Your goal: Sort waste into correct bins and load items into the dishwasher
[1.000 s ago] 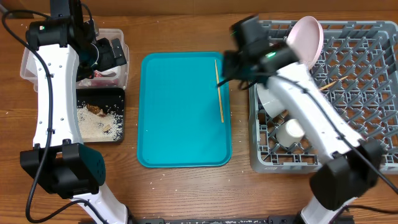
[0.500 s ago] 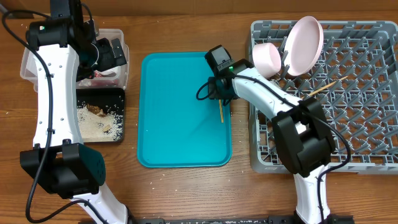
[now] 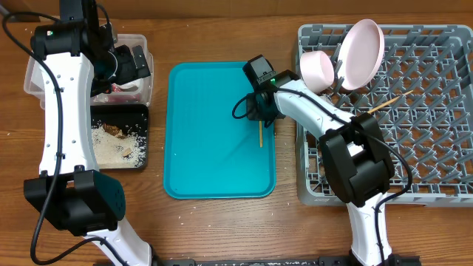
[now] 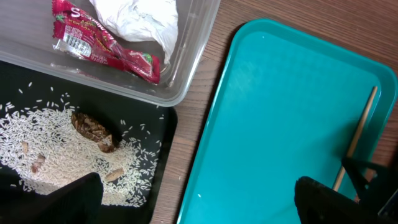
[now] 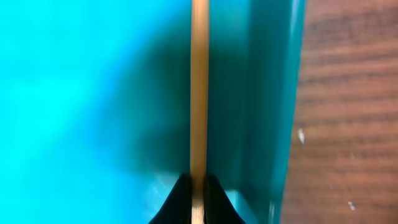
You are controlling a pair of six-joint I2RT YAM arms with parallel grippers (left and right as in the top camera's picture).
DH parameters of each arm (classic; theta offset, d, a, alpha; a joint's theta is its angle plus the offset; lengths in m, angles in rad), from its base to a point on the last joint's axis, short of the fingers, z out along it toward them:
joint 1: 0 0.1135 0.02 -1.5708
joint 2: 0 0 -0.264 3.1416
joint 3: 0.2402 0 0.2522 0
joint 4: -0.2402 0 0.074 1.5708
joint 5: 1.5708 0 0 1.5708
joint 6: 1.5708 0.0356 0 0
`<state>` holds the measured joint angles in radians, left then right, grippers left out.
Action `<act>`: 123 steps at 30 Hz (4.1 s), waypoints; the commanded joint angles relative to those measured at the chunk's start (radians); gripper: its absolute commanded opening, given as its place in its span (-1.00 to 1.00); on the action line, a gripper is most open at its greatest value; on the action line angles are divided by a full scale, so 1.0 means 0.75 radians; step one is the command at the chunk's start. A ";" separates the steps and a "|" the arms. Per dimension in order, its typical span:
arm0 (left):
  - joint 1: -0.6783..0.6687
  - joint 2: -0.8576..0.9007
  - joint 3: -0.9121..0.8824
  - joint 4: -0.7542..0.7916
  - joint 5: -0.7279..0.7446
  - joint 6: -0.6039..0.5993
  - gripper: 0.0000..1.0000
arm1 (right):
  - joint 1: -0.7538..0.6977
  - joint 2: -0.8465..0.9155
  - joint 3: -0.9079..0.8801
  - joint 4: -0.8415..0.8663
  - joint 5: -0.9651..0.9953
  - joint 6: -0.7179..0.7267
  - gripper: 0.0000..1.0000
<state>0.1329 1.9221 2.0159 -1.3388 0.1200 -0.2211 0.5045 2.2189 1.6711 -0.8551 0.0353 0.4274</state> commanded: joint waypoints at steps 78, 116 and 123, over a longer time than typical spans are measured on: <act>0.006 -0.030 0.018 0.002 0.005 0.016 1.00 | -0.690 -2.369 -1.159 0.351 0.018 -0.082 1.00; 0.006 -0.030 0.018 0.002 0.005 0.016 1.00 | -0.553 -2.956 -2.217 1.043 0.054 -0.112 0.99; 0.006 -0.030 0.018 0.002 0.005 0.016 1.00 | -0.553 -2.955 -2.217 1.042 0.054 -0.112 1.00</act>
<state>0.1329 1.9221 2.0159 -1.3392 0.1204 -0.2211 0.0811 0.0128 0.0185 -0.0799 0.0776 0.3538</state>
